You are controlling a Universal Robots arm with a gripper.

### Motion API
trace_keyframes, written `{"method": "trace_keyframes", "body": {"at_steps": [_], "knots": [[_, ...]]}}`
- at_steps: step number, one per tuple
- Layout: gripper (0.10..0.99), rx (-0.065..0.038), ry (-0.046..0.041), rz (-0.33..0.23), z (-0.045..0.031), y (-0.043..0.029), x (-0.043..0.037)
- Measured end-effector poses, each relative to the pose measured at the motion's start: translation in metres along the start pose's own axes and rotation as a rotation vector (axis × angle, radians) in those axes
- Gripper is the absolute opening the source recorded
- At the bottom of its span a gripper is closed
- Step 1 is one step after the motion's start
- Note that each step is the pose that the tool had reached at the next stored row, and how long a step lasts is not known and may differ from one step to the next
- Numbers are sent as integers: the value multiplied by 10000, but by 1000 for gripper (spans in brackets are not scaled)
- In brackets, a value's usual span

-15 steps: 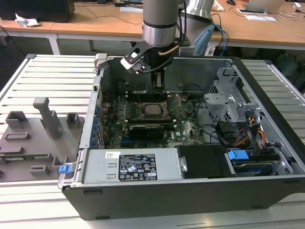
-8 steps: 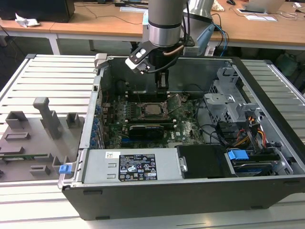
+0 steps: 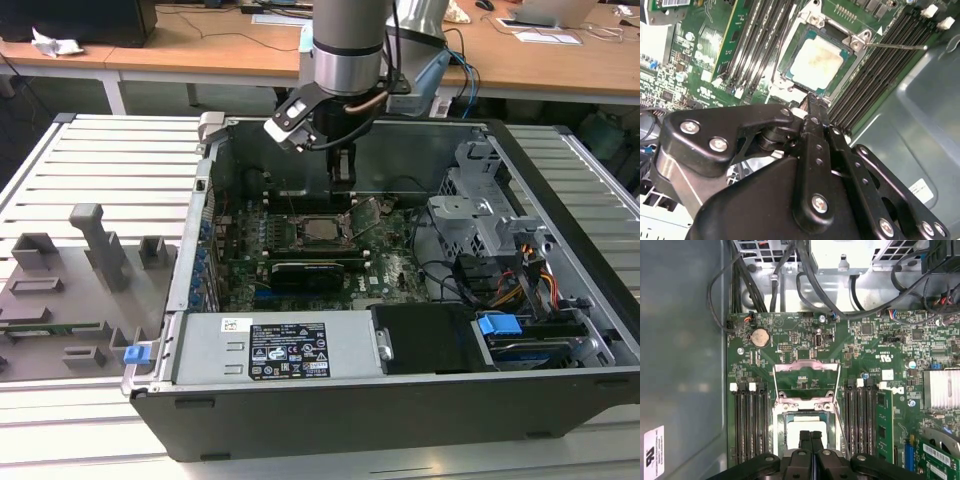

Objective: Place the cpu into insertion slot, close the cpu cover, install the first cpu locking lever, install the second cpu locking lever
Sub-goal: 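Close the cpu cover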

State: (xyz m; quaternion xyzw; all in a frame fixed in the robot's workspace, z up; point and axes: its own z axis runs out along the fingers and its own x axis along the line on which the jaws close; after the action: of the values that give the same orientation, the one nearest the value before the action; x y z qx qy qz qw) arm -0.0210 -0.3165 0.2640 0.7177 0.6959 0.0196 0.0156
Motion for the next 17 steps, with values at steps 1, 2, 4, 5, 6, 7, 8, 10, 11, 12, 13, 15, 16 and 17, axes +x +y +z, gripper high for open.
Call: {"method": "trace_keyframes", "body": {"at_steps": [1,2,4,5,6,7,8,10,11,12,13,15,16,17], "knots": [[106,1,0,1,1,15,0],[106,1,1,0,1,27,0],[106,6,1,-1,5,96,3],[106,9,2,-10,8,149,4],[106,12,3,-57,9,187,5],[106,14,4,-97,11,215,6],[106,16,7,-138,12,234,6],[106,20,21,-417,18,293,6],[106,21,30,-616,21,307,6],[106,23,40,-831,24,322,7],[106,29,44,-914,25,341,7],[106,41,47,-934,31,394,9],[106,45,47,-933,33,417,10],[106,48,46,-933,34,440,11]]}}
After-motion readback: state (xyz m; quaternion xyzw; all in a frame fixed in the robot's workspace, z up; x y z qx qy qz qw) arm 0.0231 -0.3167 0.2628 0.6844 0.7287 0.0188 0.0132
